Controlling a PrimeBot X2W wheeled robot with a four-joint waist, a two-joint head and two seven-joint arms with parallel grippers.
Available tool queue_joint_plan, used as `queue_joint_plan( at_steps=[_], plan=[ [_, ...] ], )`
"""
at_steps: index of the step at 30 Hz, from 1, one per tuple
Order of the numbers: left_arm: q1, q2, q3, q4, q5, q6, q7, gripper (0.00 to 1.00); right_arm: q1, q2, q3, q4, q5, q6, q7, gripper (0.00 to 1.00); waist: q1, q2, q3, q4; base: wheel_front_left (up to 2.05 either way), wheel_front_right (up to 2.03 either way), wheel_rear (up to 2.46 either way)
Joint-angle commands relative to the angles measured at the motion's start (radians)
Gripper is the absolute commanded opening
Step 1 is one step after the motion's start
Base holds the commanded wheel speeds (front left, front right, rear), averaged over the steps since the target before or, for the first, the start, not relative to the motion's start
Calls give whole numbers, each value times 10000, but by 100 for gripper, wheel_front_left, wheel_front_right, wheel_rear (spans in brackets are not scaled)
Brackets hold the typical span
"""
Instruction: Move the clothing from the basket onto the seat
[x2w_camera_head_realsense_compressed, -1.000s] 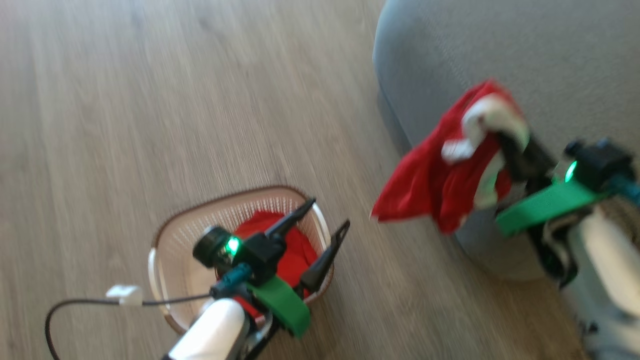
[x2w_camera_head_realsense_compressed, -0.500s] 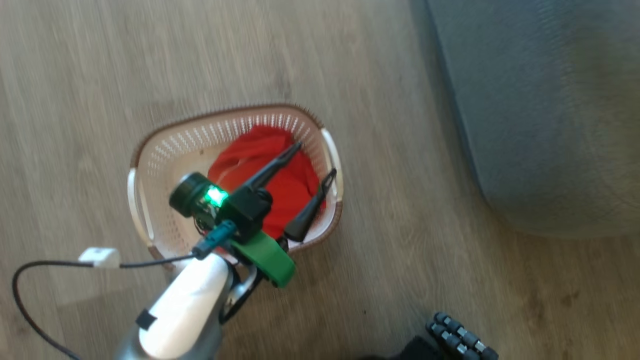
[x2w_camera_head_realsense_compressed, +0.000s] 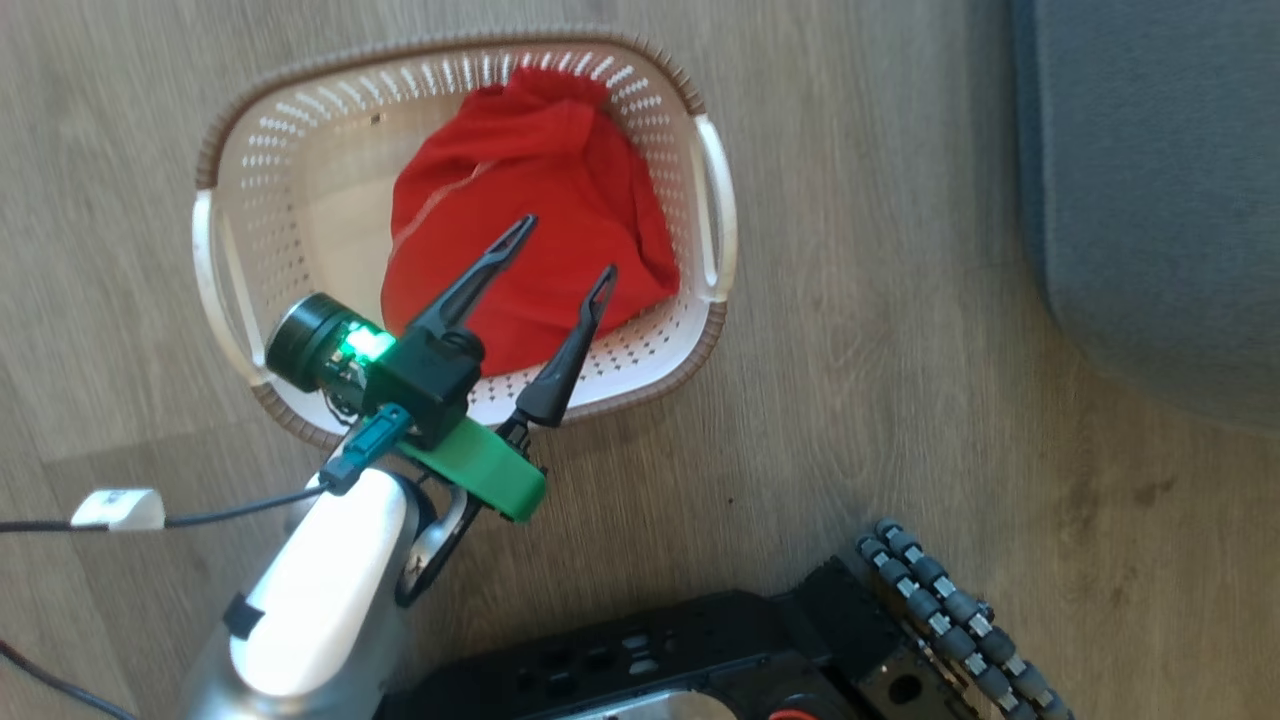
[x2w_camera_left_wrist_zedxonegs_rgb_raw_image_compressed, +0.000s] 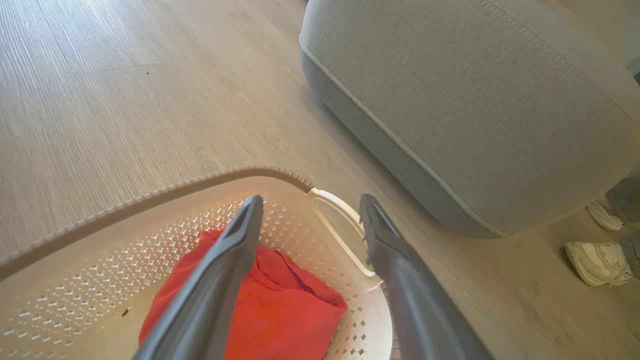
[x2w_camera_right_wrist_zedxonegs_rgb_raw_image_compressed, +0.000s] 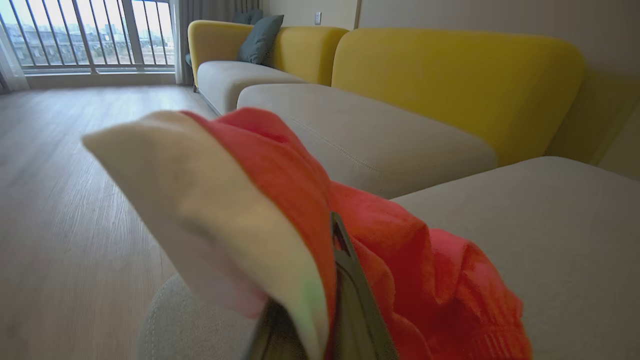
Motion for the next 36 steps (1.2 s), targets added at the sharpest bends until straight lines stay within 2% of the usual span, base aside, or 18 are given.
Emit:
queue_joint_plan(
  at_steps=[1, 3, 4, 5, 6, 7, 14, 19, 25, 30, 36],
  plan=[
    [302, 68, 284, -367, 58, 54, -51, 100, 251, -94, -221, -327, -215, -2, -60, 0, -4, 1, 389, 144, 0, 0, 0],
    [400, 1, 533, -440, -67, 125, -51, 100, 519, 289, -555, -433, -654, -2, -62, 2, -4, 1, 373, 129, 0, 0, 0],
    [471, -29, 696, -455, -170, 155, -51, 100, 634, 493, -708, -539, -846, -2, -63, 22, -4, 1, 318, 88, 0, 0, 0],
    [530, -12, 842, -453, -196, 193, -51, 100, 752, 689, -835, -649, -1021, -2, -63, 34, -4, 1, 233, 44, 0, 0, 0],
    [584, 20, 954, -441, -183, 213, -51, 100, 892, 860, -910, -745, -1201, -2, -63, 86, -4, 1, 114, 3, 0, 0, 0],
    [653, 12, 1067, -429, -212, 223, -51, 100, 1030, 1001, -974, -798, -1357, -2, -64, 100, -4, 1, -24, -36, 0, 0, 0],
    [1010, -267, 1595, -233, -391, 158, -51, 100, 2134, 1218, -601, -833, -1882, -2, -65, 100, -4, 1, -1477, -287, 0, 0, 0],
    [1281, -633, 1905, -16, -579, 83, -51, 100, 3560, 1189, 719, -1411, -1827, -2, -65, 100, -4, 1, -2660, -457, 0, 0, 0],
    [1795, -994, 2356, 230, -955, 12, -51, 100, 5611, 1405, 2600, -2563, -940, -2, -66, 100, -4, 1, -4054, -435, 0, 0, 0],
    [2307, -1145, 2869, 288, -1173, -14, -51, 100, 7133, 1619, 3703, -4171, -212, -2, -66, 100, -4, 1, -5032, -99, 0, 0, 0],
    [2494, -1205, 3363, 298, -1099, 111, -51, 100, 8691, 1877, 3936, -5877, -531, -2, -66, 100, -4, 1, -5923, 906, 0, 0, 0]
  ],
)
